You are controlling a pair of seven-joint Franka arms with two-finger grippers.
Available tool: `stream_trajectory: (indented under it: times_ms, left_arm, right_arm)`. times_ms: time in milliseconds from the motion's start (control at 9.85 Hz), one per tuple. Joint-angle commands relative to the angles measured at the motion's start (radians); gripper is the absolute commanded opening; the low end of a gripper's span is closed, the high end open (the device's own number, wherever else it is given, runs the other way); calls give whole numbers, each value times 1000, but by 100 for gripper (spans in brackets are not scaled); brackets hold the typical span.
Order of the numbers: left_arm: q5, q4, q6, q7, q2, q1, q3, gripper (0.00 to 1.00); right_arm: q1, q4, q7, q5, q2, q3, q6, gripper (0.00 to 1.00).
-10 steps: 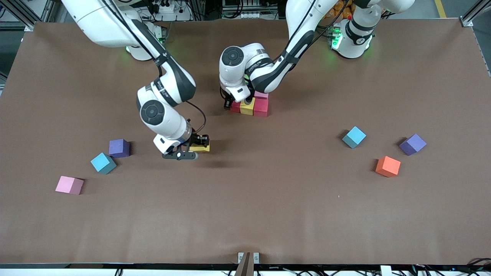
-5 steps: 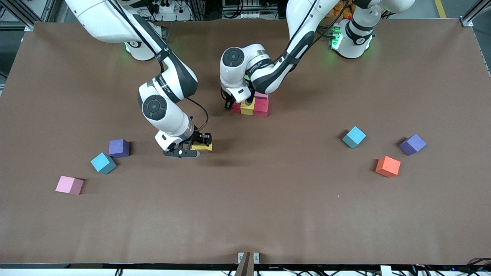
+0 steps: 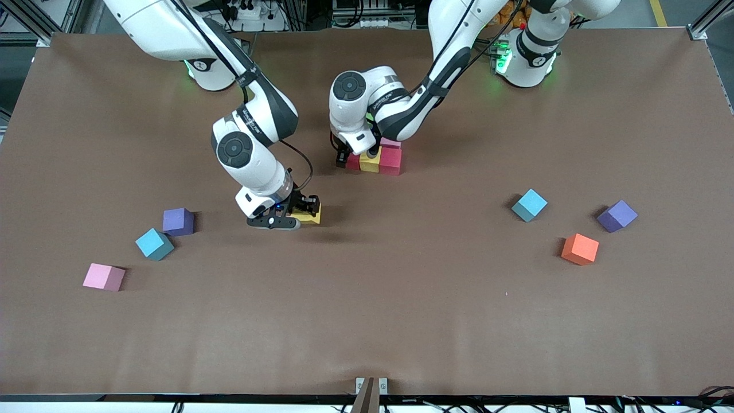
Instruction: Form number 2 with 11 blocks
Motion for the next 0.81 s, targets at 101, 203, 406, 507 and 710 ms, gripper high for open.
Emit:
stream_trajectory:
  times_ms: [101, 203, 406, 507, 710]
  left_arm:
    - [31, -8, 1, -12, -14, 13, -16, 74]
    - [31, -8, 1, -12, -20, 13, -16, 74]
    - [34, -8, -17, 0, -23, 13, -16, 75]
    - [35, -8, -23, 4, -26, 13, -16, 75]
    - [35, -7, -35, 5, -32, 14, -17, 75]
  right_arm:
    - [7, -104, 24, -4, -70, -4, 90, 38]
    - [8, -130, 24, -4, -79, -4, 119, 38]
    - [22, -172, 24, -4, -102, -4, 179, 38]
    - [23, -184, 28, -4, -111, -4, 184, 38]
    - [36, -201, 44, -4, -133, -4, 184, 38]
